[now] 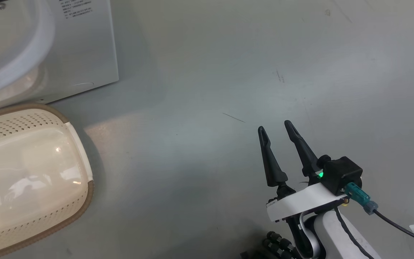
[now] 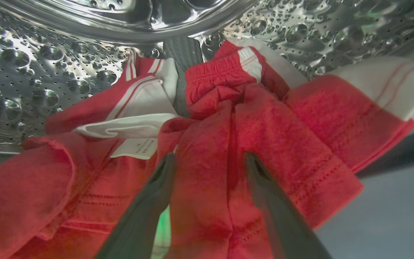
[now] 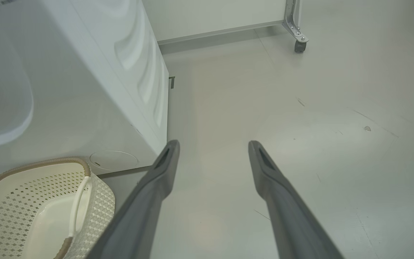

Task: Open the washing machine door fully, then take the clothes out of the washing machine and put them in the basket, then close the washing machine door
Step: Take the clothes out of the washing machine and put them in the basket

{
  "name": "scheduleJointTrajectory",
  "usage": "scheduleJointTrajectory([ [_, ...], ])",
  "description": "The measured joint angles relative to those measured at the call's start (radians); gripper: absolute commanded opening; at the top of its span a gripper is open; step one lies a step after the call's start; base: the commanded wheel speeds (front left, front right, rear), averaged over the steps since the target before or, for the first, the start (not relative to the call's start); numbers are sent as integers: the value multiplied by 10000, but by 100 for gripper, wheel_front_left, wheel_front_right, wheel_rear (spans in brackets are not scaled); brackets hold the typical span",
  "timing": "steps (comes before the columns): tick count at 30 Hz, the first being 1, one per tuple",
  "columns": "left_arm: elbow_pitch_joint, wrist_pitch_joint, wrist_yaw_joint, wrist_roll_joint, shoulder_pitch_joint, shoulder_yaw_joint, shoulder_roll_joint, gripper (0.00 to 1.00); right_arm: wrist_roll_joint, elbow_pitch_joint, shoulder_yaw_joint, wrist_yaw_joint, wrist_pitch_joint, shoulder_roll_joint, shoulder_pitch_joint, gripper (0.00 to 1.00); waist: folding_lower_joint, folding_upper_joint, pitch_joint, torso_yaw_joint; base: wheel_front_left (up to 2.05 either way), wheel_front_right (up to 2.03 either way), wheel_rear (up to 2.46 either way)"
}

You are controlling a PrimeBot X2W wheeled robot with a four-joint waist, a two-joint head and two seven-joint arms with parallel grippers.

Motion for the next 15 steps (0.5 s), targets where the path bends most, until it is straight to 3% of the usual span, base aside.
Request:
scheduleJointTrajectory([
  [15,784,562,0,364,-645,-564,320,100,0,-15,232,-115,0,6,-76,100,-1,0,49,-231,0,0,0],
])
